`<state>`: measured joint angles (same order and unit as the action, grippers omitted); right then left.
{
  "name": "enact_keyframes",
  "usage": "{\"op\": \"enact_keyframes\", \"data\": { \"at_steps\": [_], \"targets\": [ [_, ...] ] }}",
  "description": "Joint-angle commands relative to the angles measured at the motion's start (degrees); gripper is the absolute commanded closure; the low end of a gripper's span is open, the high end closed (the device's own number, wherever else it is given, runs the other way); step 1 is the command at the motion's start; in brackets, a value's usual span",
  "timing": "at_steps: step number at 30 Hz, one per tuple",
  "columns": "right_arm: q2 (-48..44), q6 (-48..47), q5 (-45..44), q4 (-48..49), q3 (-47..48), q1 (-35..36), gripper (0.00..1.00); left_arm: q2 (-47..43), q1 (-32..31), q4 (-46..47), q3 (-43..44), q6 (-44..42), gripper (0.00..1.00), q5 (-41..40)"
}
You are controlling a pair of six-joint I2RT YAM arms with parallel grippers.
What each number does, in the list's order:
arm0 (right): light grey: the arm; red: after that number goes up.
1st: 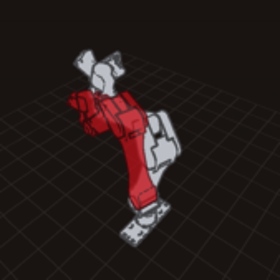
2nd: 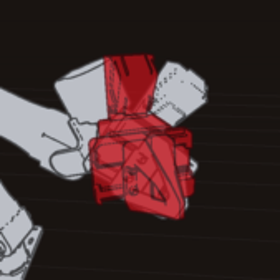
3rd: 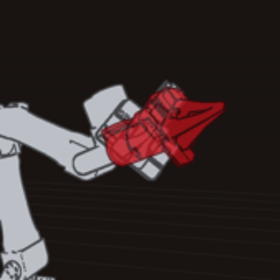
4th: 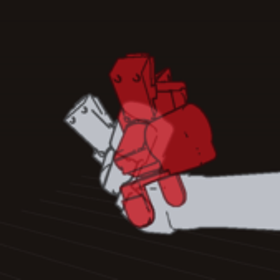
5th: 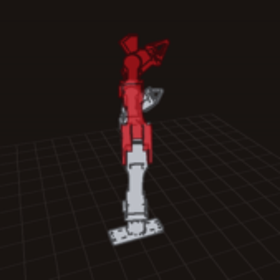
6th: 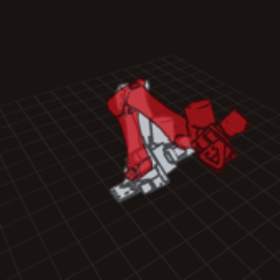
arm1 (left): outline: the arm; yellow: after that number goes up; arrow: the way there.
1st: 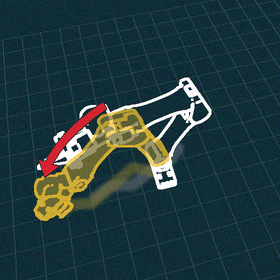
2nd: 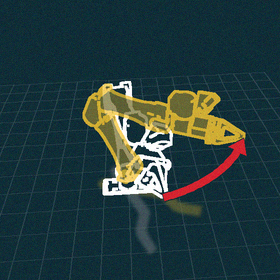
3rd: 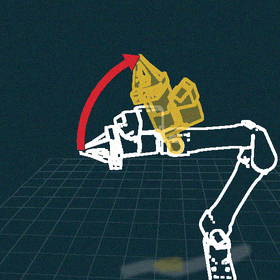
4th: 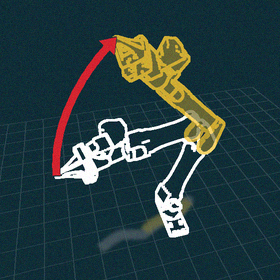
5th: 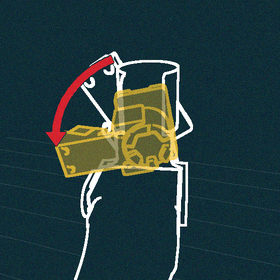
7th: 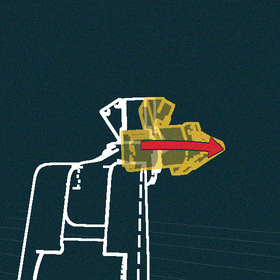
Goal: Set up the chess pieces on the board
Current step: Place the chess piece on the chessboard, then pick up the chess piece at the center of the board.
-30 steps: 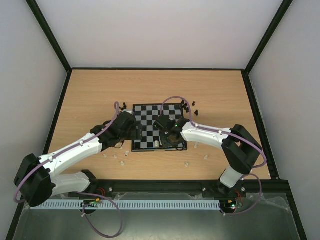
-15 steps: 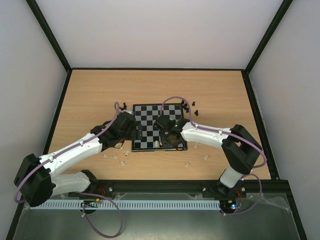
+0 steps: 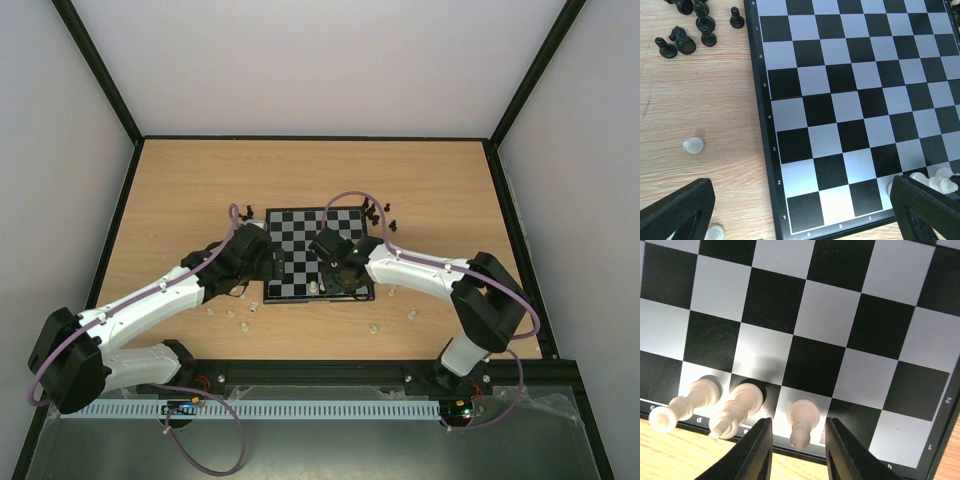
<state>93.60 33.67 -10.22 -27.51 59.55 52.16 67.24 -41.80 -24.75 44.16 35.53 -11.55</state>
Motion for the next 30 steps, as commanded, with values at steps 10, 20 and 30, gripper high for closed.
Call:
{"op": "enact_keyframes", "data": {
  "at_steps": [10, 20, 30],
  "targets": [
    [-11.69, 0.77, -2.73, -6.73, 1.28, 0.31, 0.50, -3.03, 0.32, 0.18, 0.77, -0.78, 0.01, 0.41],
    [-21.98, -0.36, -8.53, -4.60, -1.03, 0.36, 0.01, -6.97, 0.36, -4.05, 2.69, -0.54, 0.01, -1.95],
    [-28.25, 0.48, -10.89, -2.29, -6.20, 0.26, 0.02, -11.41, 0.49, -8.61, 1.84, 3.48, 0.01, -2.47]
  ]
}}
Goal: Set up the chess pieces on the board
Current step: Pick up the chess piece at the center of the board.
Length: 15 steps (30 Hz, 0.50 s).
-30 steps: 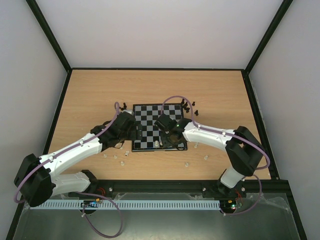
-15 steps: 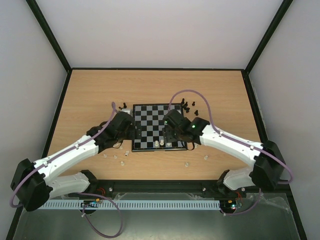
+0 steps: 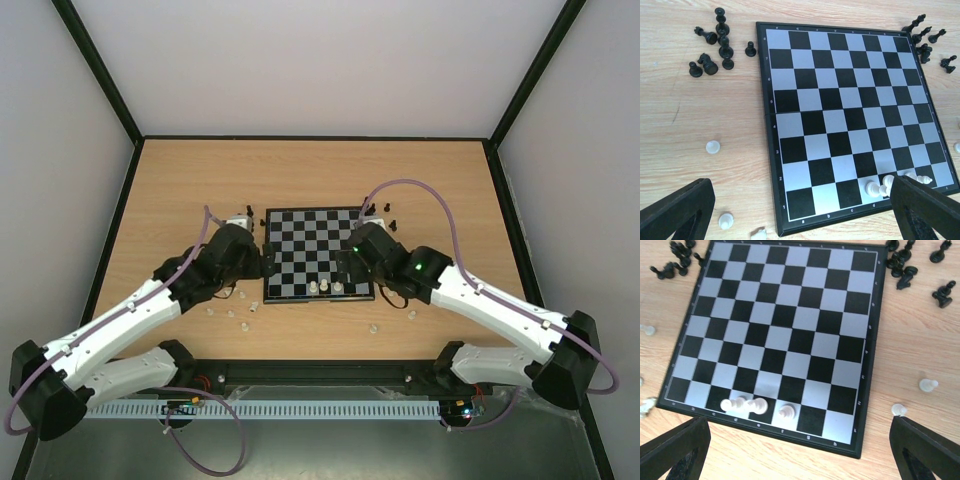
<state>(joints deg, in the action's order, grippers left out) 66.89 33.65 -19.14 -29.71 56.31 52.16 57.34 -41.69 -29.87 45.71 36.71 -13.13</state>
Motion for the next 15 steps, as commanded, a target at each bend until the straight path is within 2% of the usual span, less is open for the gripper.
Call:
{"op": "enact_keyframes", "data": {
  "at_steps": [1, 10, 15],
  "targets": [
    [-1.91, 0.80, -1.87, 0.19, -3.69, 0.23, 0.01, -1.72, 0.38, -3.75, 0.07, 2.66, 0.01, -0.81],
    [-6.07, 2.36, -1.71, 2.53, -10.32, 0.27, 0.01, -2.37, 0.31, -4.50, -0.70, 5.16, 0.01, 0.05],
    [-8.92, 4.16, -1.92, 8.14, -16.77, 0.22, 0.01, -3.92, 0.30, -1.16, -2.36, 7.02, 0.01, 2.18]
  ]
}}
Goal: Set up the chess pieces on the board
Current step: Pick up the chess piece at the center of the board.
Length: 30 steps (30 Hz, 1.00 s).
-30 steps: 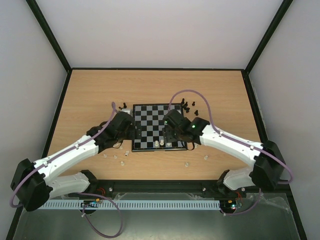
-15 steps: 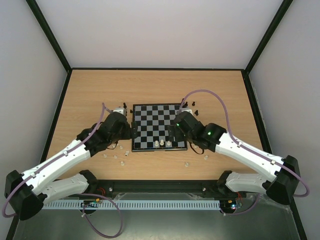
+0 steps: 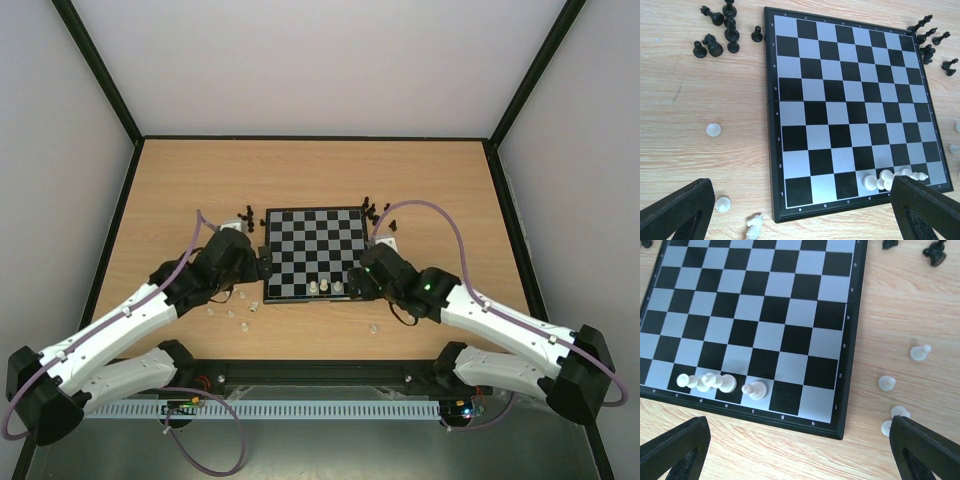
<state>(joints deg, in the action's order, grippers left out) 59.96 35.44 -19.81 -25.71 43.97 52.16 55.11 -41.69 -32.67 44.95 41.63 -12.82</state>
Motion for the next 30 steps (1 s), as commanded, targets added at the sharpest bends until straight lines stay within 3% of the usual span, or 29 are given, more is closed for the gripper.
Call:
{"op": "enact_keyframes", "data": {
  "at_steps": [1, 13, 30],
  "targets": [
    [-2.30, 2.67, -1.11, 5.40, -5.94, 0.22, 0.01, -1.90, 0.30, 2.69, -1.80, 2.28, 0.01, 2.82],
    [-11.58, 4.57, -1.76, 8.61, -13.64, 0.29, 0.01, 5.78, -0.92, 6.76, 2.82, 1.03, 0.01, 6.07],
    [-12.51, 4.96, -1.83, 8.61, -14.31, 0.24, 0.01, 17.42, -6.26, 10.02, 8.80, -0.66, 0.01, 3.66]
  ]
}}
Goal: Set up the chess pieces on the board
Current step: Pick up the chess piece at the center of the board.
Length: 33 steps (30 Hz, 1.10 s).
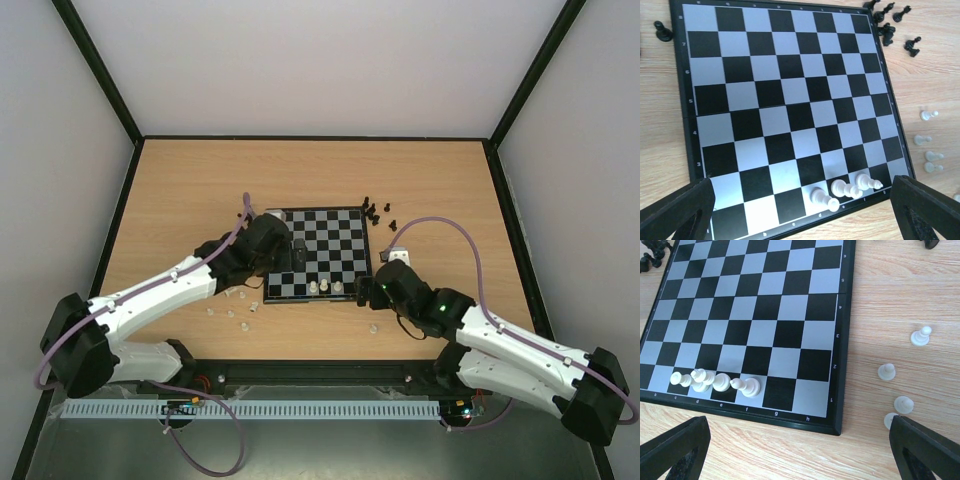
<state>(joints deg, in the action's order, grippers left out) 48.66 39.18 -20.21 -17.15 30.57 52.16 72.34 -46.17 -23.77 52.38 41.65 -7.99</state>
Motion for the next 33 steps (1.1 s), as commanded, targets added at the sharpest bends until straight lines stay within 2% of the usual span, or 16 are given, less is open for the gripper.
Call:
{"op": "enact_keyframes", "data": {
  "at_steps": [1, 10, 15, 20, 26, 33],
  "targets": [
    [-1.61, 1.25, -1.37, 0.13, -1.11, 0.25, 0.01, -0.30, -2.40, 1.30, 0.83, -0.32, 0.01, -2.14],
    [-4.61, 2.15, -2.94, -0.40, -1.52, 0.22, 0.01, -5.99, -4.32, -0.12, -3.72, 2.69, 0.01, -5.20],
    [-3.08, 2.95, -7.22, -1.66, -0.11, 0.22, 0.01, -7.38, -3.55, -1.45, -3.83, 0.54, 0.01, -6.53],
    [1.34, 3.32, -9.89, -3.68, 4.26, -0.61, 0.01, -6.39, -0.72, -0.81, -3.97, -2.36, 0.01, -4.26],
    [9.76, 1.66, -5.08, -8.35, 12.14, -3.20, 0.01, -6.35, 1.18, -1.80, -4.40, -4.65, 0.01, 0.78],
    [10.28, 1.40, 5.47, -15.73, 16.36, -3.21, 0.01, -9.15, 1.09, -4.32, -5.56, -3.43, 0.01, 4.11]
  ]
}}
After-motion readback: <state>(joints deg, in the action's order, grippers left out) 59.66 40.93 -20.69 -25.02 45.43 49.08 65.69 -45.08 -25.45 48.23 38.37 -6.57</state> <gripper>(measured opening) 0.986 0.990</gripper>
